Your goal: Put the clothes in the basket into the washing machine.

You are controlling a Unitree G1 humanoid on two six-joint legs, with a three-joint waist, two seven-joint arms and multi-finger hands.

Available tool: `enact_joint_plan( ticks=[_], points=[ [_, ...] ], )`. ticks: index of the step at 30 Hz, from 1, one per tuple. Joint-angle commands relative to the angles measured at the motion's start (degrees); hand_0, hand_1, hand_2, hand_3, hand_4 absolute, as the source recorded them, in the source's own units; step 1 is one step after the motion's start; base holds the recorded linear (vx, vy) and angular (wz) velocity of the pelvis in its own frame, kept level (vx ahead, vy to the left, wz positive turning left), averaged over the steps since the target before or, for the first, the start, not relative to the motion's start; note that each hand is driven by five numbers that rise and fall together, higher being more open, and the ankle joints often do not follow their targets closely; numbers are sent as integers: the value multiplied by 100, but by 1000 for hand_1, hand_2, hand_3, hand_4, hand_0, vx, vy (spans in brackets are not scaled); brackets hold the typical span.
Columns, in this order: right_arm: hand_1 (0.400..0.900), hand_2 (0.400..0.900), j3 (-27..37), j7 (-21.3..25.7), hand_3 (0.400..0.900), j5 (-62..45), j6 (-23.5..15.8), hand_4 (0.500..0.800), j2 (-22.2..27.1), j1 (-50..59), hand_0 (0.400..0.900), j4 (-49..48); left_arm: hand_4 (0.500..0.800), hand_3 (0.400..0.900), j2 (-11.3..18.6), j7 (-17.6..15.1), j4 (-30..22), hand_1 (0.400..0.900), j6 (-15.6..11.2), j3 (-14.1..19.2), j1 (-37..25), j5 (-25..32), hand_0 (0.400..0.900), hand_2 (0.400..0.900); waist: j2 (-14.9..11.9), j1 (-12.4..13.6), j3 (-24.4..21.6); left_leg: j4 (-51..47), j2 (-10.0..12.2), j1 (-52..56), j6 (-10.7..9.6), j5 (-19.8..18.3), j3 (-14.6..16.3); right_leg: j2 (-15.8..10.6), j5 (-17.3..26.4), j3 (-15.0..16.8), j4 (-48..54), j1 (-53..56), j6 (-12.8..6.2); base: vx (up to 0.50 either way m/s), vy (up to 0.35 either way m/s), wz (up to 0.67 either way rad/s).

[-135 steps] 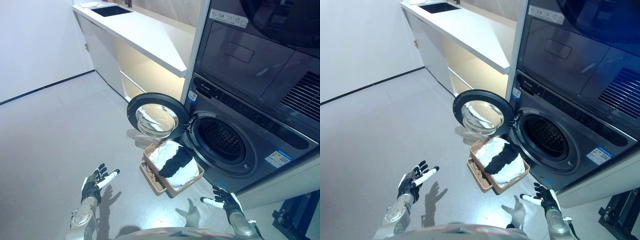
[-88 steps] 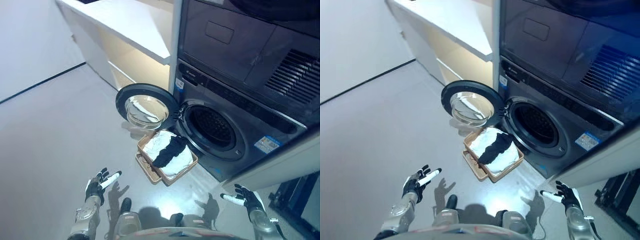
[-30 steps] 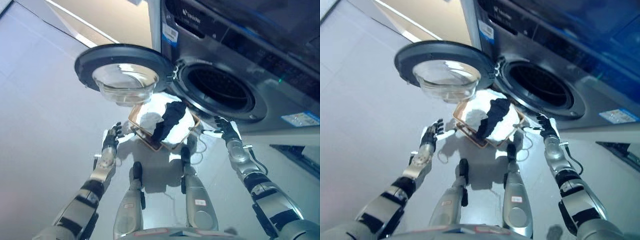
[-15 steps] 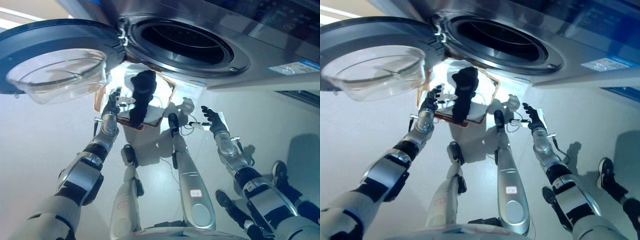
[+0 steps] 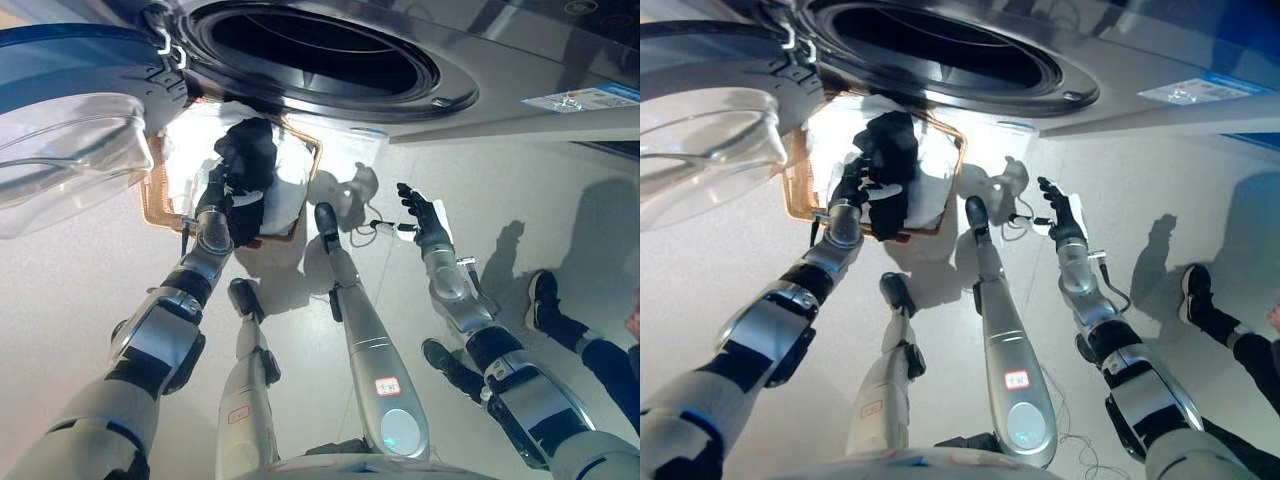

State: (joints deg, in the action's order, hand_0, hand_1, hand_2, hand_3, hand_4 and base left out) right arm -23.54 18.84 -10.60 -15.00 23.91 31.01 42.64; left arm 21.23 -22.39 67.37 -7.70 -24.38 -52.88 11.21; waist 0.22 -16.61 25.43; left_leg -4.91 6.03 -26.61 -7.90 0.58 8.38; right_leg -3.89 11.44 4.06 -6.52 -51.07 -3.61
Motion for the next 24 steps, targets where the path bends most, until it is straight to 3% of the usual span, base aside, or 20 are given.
enact_joint_plan(
  ticks=[1, 5, 13, 14, 15, 16, 17, 24],
  points=[
    [900, 900, 4, 325, 900, 31, -375, 800, 17, -71, 900, -559, 800, 900, 244, -366, 364, 900, -53, 412, -484, 11, 900, 900, -38, -17, -97, 577, 771, 558, -150, -598, -53, -93, -331, 153, -1661, -1397, -951, 43, -29, -17],
    [900, 900, 250, 416, 900, 123, -495, 800, 237, -300, 900, -1049, 800, 900, 475, -494, 436, 900, 31, 399, -652, -223, 900, 900, -14, -59, -147, 587, 849, 492, -146, -719, -42, 1, -466, 124, -2107, -1820, -962, 30, -8, -14],
    [900, 900, 609, 568, 900, 174, -745, 800, 451, -651, 900, -1691, 800, 900, 554, -671, 461, 900, 72, 405, -878, -336, 900, 900, 34, -73, -256, 735, 969, 352, -68, -1008, -129, 33, -766, 80, -2844, -2416, -956, 2, -3, 2],
    [900, 900, 615, 567, 900, 185, -759, 800, 460, -642, 900, -1728, 722, 771, 554, -670, 467, 771, 80, 390, -905, -353, 771, 771, 35, -75, -272, 726, 972, 352, -63, -1035, -137, 39, -780, 80, -2884, -2458, -964, -1, 10, -5],
    [900, 900, 616, 567, 900, 185, -758, 800, 461, -642, 900, -1729, 722, 771, 553, -670, 468, 771, 80, 390, -906, -353, 771, 771, 35, -75, -274, 727, 971, 350, -63, -1036, -136, 39, -782, 81, -2886, -2462, -964, -1, 12, -5],
    [900, 900, 619, 551, 900, 194, -755, 800, 467, -635, 900, -1765, 589, 549, 552, -670, 474, 549, 87, 381, -937, -361, 549, 549, 42, -72, -293, 703, 975, 364, -60, -1061, -131, 37, -809, 74, -2941, -2516, -967, -3, 16, -4],
    [900, 900, 618, 540, 900, 203, -761, 800, 466, -640, 900, -1791, 500, 400, 552, -667, 494, 400, 91, 390, -967, -357, 400, 400, 44, -79, -304, 688, 979, 374, -59, -1080, -122, 41, -832, 78, -2989, -2564, -975, -2, 38, -10],
    [900, 900, 746, 510, 900, 167, -845, 800, 481, -775, 900, -2038, 500, 400, 651, -693, 644, 400, 116, 567, -1126, -217, 400, 400, 46, -139, -359, 492, 981, 613, -68, -1214, -73, 115, -903, 89, -3268, -2816, -1031, 4, 31, -10]
  ],
)
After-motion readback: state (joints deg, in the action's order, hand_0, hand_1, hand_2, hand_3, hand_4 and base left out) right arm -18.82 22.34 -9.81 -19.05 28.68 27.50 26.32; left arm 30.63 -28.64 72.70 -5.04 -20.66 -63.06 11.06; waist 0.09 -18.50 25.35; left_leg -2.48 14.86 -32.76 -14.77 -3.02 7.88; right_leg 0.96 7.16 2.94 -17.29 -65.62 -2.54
